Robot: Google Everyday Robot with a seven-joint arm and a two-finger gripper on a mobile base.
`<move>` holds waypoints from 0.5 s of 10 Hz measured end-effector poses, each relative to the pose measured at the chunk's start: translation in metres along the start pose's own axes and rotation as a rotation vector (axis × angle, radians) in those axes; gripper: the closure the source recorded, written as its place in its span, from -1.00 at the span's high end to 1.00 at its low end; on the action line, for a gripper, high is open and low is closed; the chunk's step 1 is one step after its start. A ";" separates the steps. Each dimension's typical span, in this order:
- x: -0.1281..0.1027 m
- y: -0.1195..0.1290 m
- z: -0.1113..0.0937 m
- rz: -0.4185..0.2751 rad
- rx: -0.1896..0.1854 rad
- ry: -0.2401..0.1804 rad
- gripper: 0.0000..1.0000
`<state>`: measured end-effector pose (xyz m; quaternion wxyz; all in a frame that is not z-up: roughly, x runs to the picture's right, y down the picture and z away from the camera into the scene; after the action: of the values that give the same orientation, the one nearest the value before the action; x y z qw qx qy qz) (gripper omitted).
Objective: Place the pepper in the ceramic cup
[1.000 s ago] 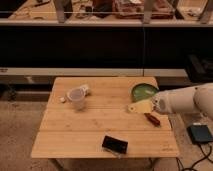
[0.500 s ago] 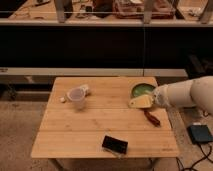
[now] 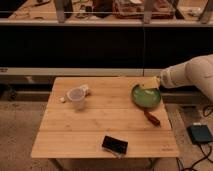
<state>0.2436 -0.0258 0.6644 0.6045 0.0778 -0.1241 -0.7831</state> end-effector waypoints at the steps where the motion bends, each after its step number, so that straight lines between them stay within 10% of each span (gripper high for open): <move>1: -0.025 0.007 0.019 0.033 0.013 -0.056 0.60; 3: -0.076 0.013 0.051 0.100 0.053 -0.164 0.60; 5: -0.076 0.011 0.053 0.100 0.057 -0.168 0.60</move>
<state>0.2591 0.0500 0.7161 0.6279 0.0227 -0.2002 -0.7518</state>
